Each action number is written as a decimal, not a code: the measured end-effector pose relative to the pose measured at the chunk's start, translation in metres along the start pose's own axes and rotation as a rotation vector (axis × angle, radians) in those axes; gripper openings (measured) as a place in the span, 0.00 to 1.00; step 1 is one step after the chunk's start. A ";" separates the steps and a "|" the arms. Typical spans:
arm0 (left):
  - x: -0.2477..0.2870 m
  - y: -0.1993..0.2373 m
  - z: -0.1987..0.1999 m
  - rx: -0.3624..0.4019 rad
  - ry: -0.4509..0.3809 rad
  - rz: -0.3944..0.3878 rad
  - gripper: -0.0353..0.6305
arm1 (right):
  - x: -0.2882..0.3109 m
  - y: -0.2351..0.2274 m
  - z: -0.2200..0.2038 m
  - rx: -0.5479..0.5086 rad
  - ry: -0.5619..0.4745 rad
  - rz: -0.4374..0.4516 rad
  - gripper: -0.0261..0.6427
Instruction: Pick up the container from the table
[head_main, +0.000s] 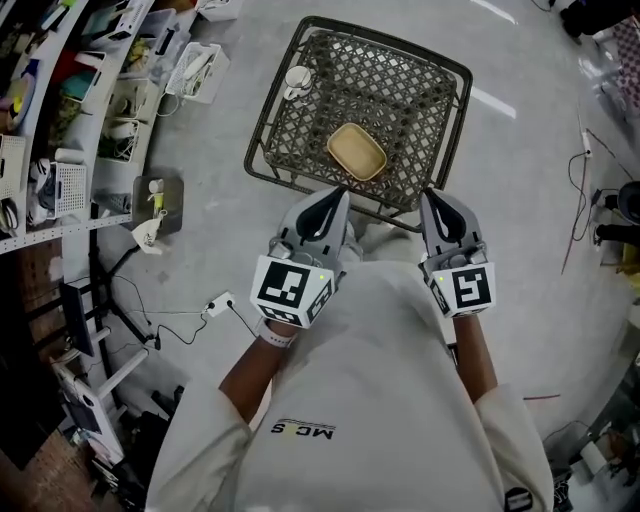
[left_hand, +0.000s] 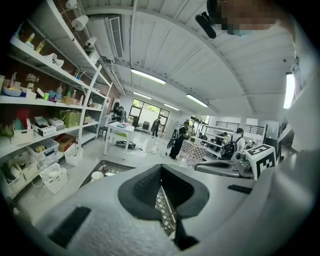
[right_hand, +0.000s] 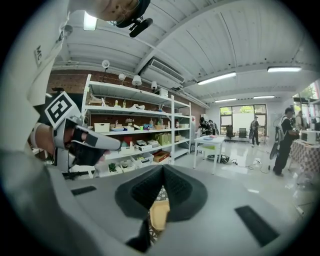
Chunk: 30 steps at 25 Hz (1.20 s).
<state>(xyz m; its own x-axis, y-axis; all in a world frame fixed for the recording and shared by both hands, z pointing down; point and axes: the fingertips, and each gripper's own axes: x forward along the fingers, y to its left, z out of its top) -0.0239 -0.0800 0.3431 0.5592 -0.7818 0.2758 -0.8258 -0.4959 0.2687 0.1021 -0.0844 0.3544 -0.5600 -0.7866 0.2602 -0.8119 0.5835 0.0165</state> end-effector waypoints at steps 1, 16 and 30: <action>-0.001 0.001 0.000 0.001 0.000 0.004 0.08 | 0.004 0.001 -0.004 -0.002 0.005 0.006 0.07; -0.009 0.023 -0.014 -0.029 0.018 0.067 0.08 | 0.061 0.005 -0.058 0.019 0.120 0.074 0.07; 0.010 0.036 -0.024 -0.051 0.038 0.073 0.08 | 0.109 -0.011 -0.109 0.013 0.226 0.074 0.07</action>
<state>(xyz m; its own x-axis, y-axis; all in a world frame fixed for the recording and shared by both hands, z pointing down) -0.0464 -0.0968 0.3779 0.5012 -0.7996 0.3309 -0.8600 -0.4178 0.2930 0.0678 -0.1549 0.4881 -0.5684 -0.6752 0.4701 -0.7728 0.6343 -0.0233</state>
